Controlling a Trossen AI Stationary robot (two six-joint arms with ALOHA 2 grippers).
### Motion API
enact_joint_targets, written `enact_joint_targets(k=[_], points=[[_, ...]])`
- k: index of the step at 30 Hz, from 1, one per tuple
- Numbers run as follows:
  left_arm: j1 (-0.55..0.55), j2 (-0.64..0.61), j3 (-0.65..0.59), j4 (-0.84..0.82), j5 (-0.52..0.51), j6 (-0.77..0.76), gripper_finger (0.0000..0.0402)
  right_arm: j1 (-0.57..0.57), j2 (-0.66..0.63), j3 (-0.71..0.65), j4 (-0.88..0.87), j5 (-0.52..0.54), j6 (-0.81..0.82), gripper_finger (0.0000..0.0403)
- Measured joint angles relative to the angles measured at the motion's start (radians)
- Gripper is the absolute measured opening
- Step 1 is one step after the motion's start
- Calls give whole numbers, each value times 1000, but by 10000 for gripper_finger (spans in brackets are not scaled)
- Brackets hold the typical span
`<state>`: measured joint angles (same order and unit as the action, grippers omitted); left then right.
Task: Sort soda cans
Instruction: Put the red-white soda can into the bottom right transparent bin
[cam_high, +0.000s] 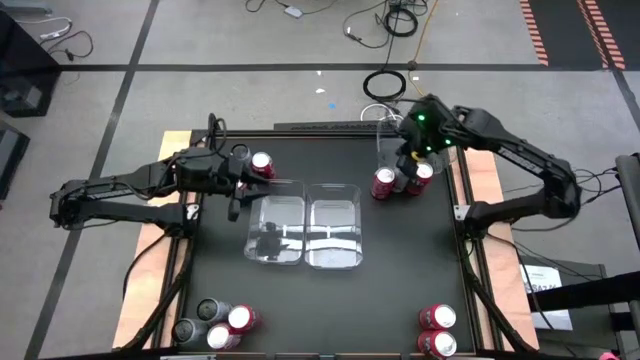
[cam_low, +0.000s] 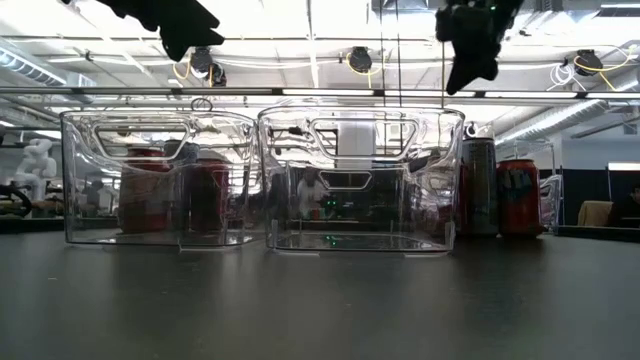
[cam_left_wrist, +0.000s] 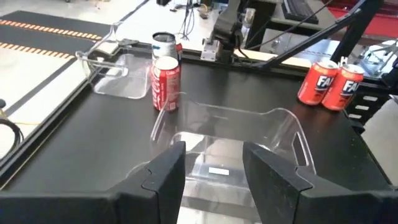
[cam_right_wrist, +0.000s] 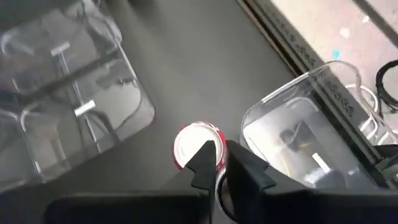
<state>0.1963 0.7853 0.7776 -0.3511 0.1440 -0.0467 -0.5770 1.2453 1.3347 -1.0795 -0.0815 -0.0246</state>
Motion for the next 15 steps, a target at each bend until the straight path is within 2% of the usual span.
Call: enact_joint_targets(k=[7,15], points=[[0,0,0,32,-2,0,169,0,163,63,-161,0,-47,83],[0,0,0,30,-3,0,170,1,203,63,-161,-3,-80,163]])
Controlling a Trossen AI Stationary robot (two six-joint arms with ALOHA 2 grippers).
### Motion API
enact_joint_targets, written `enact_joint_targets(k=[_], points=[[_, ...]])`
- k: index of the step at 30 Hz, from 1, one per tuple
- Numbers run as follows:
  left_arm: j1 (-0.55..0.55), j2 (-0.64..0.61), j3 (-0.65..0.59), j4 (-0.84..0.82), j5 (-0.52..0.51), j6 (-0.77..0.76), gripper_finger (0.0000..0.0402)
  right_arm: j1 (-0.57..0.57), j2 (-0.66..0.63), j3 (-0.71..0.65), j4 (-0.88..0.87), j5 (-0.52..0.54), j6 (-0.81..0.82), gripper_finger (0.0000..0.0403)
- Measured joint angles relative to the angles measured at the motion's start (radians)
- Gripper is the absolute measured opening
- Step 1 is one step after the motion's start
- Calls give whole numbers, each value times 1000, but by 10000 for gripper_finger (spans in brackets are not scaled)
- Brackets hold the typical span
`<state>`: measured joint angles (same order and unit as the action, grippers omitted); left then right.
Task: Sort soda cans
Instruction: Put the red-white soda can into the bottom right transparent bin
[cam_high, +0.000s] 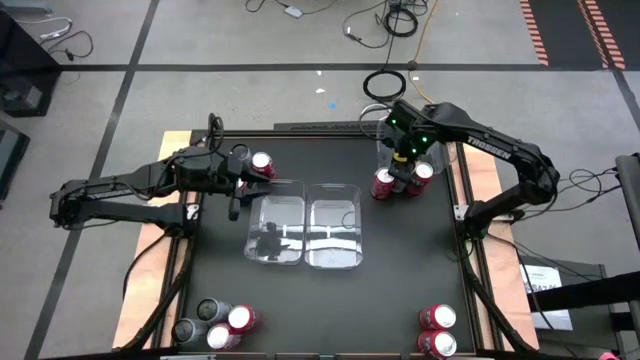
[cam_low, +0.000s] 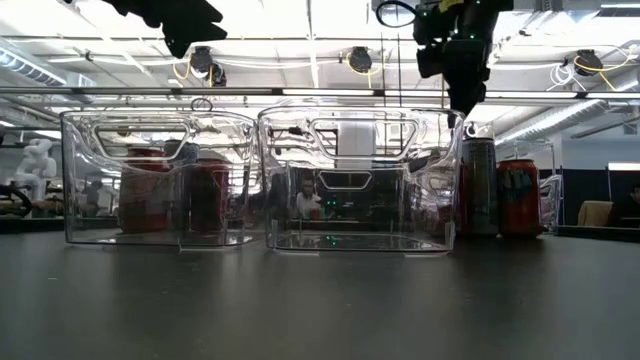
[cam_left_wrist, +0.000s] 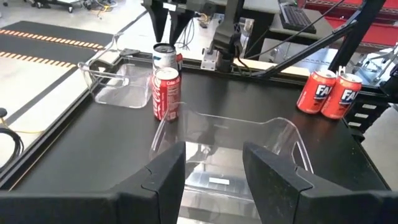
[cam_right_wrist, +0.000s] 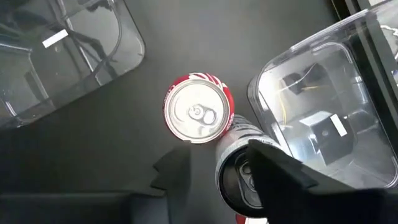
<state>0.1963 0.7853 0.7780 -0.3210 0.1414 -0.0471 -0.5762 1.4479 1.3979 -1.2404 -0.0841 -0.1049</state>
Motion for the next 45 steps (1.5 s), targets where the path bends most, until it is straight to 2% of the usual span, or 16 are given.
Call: enact_joint_targets(k=[8,16,27,36,45], points=[[0,0,0,-1,0,1,170,10,35,1,61,5,1,236],[0,0,0,-2,0,1,170,51,100,1,64,5,-70,270],[0,0,0,-3,0,1,170,73,174,1,62,7,-97,274],[0,0,0,-3,0,1,170,74,246,3,58,12,-34,274],[0,0,0,-3,-1,1,169,74,248,2,46,30,-11,274]])
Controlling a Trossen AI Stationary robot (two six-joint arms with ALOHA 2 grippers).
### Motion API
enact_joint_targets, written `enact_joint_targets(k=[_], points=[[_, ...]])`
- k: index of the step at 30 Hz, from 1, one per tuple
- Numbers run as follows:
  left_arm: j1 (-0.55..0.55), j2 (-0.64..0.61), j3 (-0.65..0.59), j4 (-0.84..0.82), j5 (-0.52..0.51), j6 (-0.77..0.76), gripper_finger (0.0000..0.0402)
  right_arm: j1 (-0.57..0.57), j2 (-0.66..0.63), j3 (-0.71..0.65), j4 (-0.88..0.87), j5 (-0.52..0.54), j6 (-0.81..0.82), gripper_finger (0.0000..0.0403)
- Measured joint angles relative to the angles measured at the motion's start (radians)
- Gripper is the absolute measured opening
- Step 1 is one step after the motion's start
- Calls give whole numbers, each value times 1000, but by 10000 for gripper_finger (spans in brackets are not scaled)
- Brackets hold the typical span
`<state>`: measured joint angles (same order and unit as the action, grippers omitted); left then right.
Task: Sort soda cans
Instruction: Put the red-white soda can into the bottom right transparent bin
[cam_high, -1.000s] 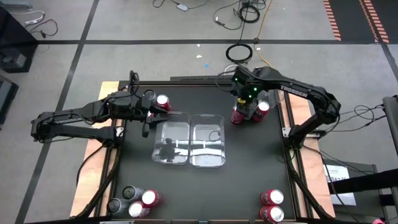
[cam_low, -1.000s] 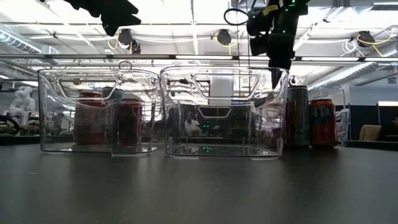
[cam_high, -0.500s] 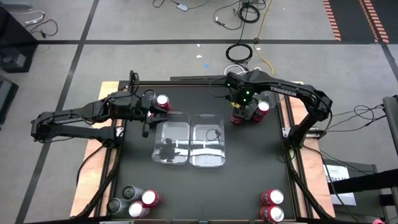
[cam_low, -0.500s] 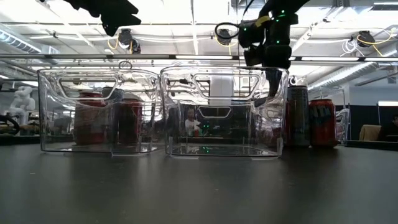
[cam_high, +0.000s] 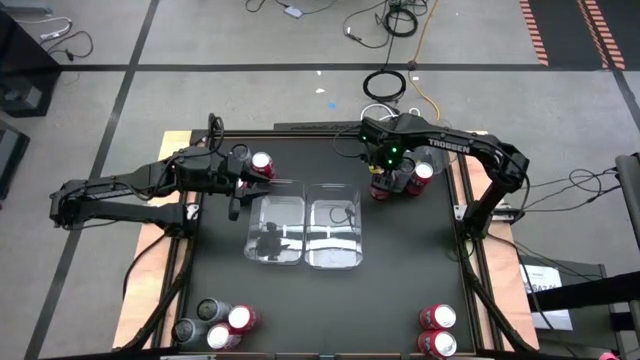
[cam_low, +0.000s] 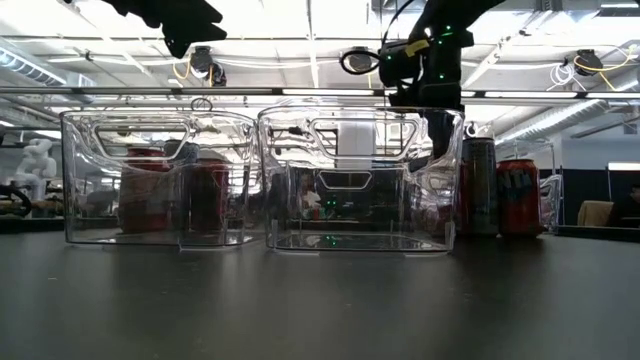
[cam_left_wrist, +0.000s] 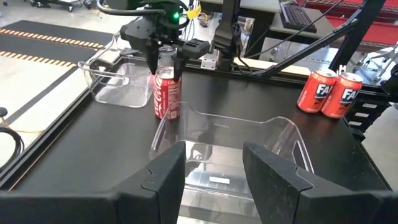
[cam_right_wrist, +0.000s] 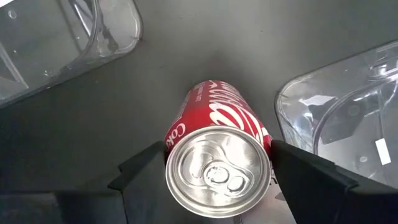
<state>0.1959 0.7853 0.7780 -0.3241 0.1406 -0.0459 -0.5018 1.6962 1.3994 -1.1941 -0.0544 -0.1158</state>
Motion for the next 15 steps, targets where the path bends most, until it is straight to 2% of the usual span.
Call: enact_joint_targets(k=[15], points=[[0,0,0,0,0,0,169,0,-5,-2,-9,3,-4,274]])
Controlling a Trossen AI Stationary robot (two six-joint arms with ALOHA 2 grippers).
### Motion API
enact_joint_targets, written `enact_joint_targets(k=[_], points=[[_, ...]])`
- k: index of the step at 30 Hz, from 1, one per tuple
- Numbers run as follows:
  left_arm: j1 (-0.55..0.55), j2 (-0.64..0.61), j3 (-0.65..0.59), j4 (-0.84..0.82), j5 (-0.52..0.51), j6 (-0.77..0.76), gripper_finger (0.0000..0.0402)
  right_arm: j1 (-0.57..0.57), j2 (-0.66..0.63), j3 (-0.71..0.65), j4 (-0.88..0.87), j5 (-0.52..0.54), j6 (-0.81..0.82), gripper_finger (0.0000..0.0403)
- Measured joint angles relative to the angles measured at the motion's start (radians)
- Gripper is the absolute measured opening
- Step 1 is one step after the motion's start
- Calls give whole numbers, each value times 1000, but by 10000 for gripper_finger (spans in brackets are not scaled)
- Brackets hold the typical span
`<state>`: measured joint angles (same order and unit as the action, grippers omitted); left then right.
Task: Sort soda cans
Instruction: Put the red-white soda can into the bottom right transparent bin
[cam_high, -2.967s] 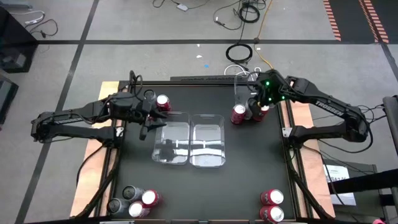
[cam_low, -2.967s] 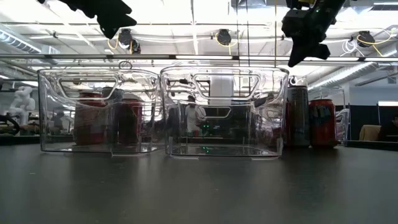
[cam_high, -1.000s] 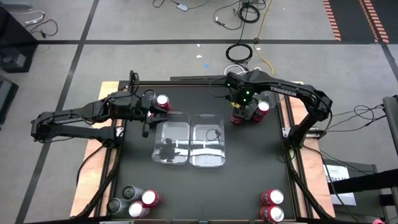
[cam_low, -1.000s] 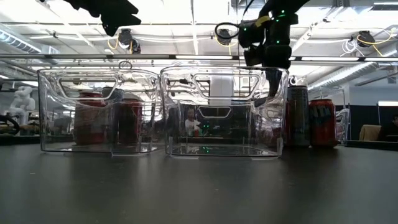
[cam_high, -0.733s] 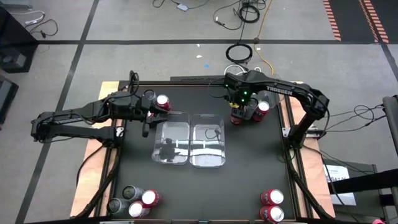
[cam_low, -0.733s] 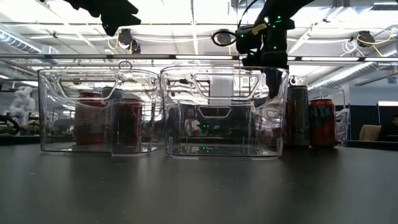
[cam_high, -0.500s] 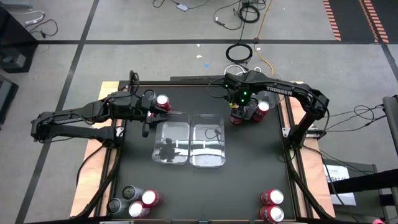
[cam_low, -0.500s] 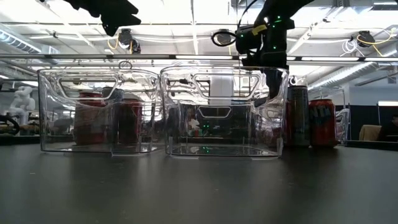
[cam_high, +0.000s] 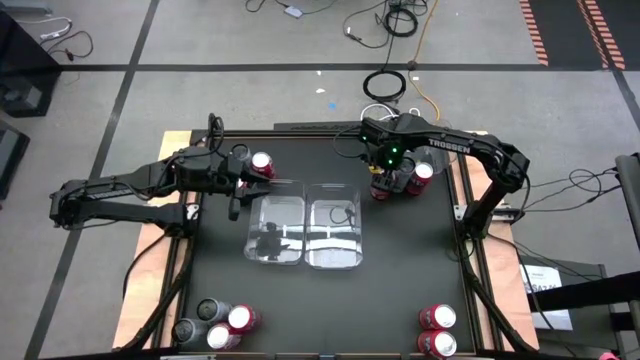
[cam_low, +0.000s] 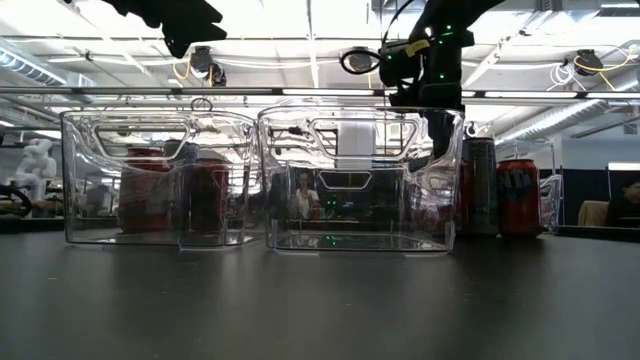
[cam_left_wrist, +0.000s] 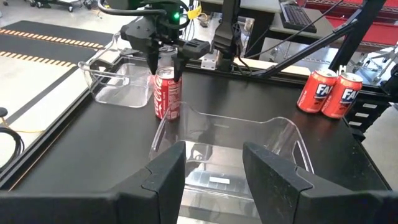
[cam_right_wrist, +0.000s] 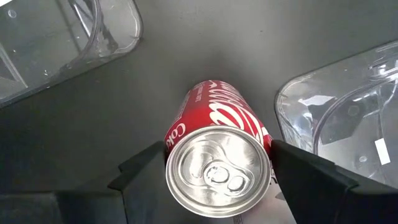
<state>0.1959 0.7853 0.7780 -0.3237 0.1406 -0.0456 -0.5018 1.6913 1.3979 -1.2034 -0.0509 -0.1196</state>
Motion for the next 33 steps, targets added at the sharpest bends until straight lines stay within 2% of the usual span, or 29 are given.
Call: enact_joint_targets(k=[7,19,33], points=[[0,0,0,0,0,0,169,0,0,0,-3,0,2,283],[0,0,0,0,0,0,169,-1,-1,-2,-18,8,27,349],[0,0,0,0,0,-1,169,0,-2,-2,-17,2,81,352]])
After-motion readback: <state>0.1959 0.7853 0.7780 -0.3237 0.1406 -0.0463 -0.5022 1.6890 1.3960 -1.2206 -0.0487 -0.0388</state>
